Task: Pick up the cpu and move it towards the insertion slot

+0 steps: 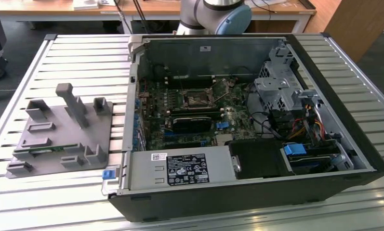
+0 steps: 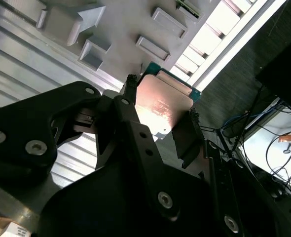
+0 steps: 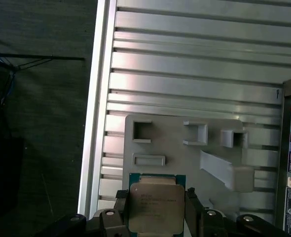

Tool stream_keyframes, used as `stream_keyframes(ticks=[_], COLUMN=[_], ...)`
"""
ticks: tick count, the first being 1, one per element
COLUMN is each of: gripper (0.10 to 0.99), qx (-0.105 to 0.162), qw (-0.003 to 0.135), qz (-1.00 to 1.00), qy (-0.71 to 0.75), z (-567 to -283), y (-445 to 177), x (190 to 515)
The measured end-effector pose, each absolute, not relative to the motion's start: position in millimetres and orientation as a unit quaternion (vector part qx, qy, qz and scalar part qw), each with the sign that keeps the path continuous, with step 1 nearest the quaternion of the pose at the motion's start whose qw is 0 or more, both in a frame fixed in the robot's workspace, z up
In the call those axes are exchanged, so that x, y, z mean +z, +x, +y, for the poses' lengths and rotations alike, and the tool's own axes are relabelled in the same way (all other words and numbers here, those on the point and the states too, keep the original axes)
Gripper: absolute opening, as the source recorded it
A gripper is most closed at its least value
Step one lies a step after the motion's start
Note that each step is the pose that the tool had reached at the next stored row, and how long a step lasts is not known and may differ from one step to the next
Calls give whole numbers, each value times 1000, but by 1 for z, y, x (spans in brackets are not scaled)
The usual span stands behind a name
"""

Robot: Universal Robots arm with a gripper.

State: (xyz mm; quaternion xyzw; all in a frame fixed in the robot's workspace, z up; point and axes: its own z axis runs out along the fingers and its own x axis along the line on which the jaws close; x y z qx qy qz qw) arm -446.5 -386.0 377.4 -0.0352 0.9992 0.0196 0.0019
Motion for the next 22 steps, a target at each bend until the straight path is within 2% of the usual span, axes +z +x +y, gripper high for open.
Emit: stream_keyframes(ticks=[12, 22], gripper=[541, 541], qx=[20, 20], qw=[2, 2], qz=[999, 999], qy=[-35, -34], z=[-385, -385], y=[-443, -412], x=[399, 399])
